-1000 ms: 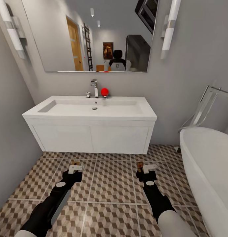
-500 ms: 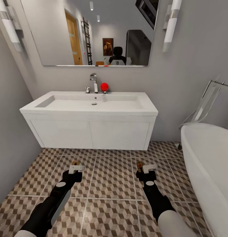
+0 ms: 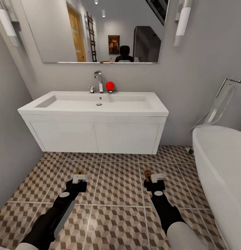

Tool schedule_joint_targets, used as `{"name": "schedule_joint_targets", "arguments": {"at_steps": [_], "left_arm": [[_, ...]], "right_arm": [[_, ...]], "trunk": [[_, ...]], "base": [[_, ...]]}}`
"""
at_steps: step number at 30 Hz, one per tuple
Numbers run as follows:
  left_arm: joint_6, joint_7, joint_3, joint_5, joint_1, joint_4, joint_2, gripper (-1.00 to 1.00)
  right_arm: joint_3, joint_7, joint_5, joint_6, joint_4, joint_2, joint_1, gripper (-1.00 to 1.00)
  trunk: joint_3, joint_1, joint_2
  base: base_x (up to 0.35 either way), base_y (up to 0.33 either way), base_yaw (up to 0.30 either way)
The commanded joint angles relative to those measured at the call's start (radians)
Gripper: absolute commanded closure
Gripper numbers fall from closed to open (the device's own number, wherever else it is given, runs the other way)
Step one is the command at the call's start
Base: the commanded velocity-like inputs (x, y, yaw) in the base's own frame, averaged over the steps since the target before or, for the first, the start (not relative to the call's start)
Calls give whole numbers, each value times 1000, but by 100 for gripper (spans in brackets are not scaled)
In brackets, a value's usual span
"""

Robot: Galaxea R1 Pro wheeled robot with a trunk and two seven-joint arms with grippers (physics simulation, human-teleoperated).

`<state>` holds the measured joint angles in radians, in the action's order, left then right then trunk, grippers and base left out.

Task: Take the four mousetraps from the cabinet in the bathroom and place them on the bathroom floor. Make sure all four end up on the same floor surface, and ensure that at least two of them are either under or directly next to the same bathroom sink.

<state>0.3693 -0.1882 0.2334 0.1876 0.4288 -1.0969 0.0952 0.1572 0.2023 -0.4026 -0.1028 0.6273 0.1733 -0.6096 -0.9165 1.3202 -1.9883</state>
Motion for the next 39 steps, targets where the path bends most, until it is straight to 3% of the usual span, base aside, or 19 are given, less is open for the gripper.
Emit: {"name": "schedule_joint_targets", "arguments": {"at_steps": [1, 27, 39], "left_arm": [[3, -10, 4, 10, 1, -1, 1, 100], [3, -10, 6, 10, 1, 9, 0, 100], [3, -10, 29, 10, 1, 21, -1, 100]], "right_arm": [[4, -2, -7, -5, 2, 1, 0, 100], [2, -4, -7, -3, 1, 1, 0, 100], [2, -4, -8, -3, 0, 1, 0, 100]], "trunk": [[-6, 4, -8], [-124, 103, -190], [-179, 149, -274]], "base": [[0, 0, 0], [0, 0, 0], [0, 0, 0]]}}
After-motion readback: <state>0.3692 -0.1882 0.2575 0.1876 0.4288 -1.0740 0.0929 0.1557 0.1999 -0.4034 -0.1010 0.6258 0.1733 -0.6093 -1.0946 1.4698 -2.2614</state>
